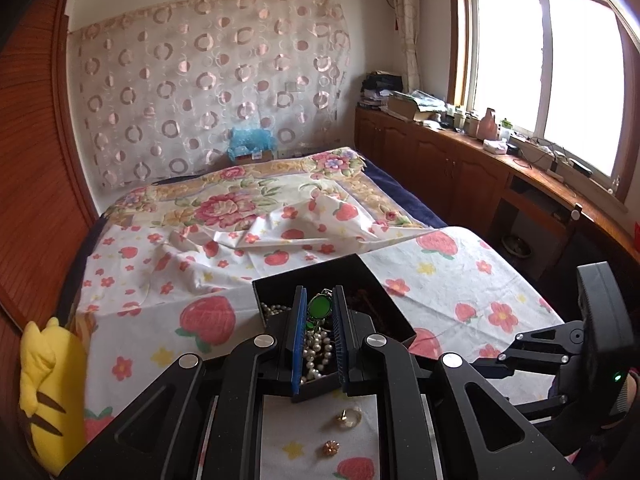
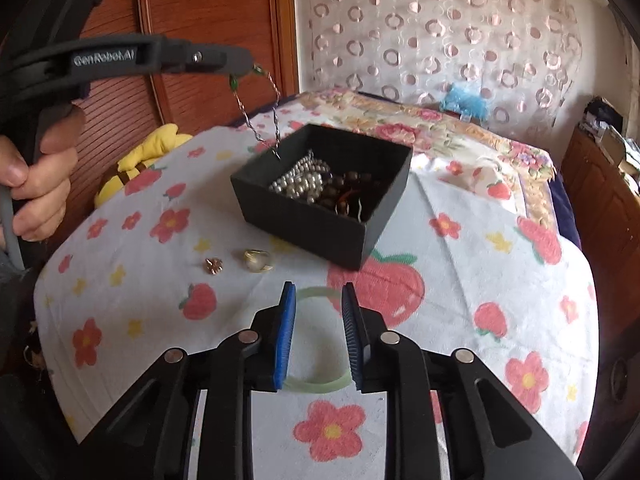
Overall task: Organize jewelry
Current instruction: 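Release the pendant into the box with the left tool while the right lifts the jade bangle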
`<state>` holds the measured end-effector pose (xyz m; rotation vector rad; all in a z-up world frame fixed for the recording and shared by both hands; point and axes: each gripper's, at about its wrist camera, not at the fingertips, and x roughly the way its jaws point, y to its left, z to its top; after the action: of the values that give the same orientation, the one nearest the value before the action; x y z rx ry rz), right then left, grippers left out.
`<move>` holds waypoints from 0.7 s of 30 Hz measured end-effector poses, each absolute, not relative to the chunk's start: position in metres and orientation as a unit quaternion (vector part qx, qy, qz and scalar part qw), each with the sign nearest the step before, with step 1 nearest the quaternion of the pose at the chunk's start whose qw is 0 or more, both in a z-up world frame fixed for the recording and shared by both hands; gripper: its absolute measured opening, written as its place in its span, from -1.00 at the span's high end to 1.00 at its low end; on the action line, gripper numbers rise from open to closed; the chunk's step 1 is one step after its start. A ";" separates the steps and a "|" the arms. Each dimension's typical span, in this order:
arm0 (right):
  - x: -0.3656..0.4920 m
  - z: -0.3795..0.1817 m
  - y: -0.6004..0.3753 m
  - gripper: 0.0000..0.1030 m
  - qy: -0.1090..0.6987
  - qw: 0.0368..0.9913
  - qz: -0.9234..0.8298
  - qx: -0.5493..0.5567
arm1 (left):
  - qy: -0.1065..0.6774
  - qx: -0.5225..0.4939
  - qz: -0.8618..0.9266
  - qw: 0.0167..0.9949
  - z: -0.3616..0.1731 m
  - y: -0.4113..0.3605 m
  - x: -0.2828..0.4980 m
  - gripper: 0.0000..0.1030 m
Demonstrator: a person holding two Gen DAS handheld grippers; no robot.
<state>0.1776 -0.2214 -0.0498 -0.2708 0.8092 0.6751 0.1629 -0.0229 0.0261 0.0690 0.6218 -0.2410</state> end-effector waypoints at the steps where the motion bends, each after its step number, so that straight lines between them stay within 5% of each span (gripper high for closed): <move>1: 0.179 -0.054 -0.221 0.50 0.389 0.855 0.315 -0.135 | 0.306 0.035 -0.119 0.944 0.025 -0.024 0.163 0.77; 8: 0.190 -0.086 -0.225 0.50 0.421 0.846 0.291 -0.147 | 0.312 0.035 -0.119 0.942 0.020 -0.026 0.168 0.77; 11: 0.191 -0.089 -0.228 0.79 0.419 0.849 0.287 -0.147 | 0.314 0.036 -0.117 0.942 0.019 -0.027 0.172 0.77; 21: 0.202 -0.081 -0.249 0.79 0.412 0.862 0.269 -0.123 | 0.315 0.039 -0.120 0.941 0.014 -0.025 0.179 0.77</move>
<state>0.2023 -0.2489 -0.0812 -0.2570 0.8639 0.5650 0.1789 -0.0247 0.0144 0.0790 0.6428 -0.2459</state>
